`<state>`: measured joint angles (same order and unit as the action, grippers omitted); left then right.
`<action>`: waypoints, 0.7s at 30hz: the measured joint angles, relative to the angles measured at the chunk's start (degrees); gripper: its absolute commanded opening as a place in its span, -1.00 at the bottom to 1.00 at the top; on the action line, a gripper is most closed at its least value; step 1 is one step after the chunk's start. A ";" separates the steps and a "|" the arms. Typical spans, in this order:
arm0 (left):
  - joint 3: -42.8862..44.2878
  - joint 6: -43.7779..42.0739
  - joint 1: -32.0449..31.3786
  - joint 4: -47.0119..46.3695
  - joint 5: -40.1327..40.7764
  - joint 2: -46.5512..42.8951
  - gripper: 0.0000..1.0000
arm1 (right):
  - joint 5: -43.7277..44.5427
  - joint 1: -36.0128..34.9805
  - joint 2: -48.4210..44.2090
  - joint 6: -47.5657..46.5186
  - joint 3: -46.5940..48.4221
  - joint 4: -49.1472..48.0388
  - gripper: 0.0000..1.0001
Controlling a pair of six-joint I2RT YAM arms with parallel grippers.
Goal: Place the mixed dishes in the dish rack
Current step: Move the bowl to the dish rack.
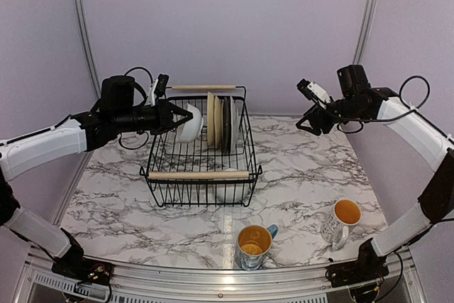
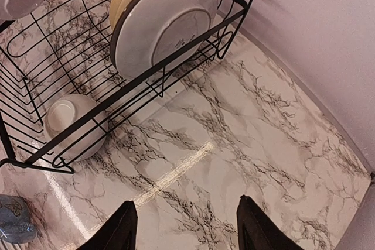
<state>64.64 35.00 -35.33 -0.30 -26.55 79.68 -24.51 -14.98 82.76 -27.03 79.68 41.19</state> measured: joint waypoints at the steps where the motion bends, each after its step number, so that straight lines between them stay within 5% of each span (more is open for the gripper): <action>1: -0.83 2.62 1.31 -1.49 -0.81 1.01 -1.00 | -0.02 -0.04 0.09 0.00 0.28 0.00 0.12; 12: -1.79 20.74 5.60 -15.47 -7.78 12.52 -1.00 | 0.00 -0.26 -0.04 -0.20 0.15 -0.07 0.12; 21: 1.57 20.04 5.60 -9.22 -7.69 17.94 -1.00 | -0.02 -0.28 -0.61 -0.24 -0.90 -0.33 0.12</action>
<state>66.22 55.05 -29.74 -9.52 -34.24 97.62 -24.53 -15.27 82.15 -27.27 78.78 40.86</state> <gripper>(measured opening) 0.052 0.561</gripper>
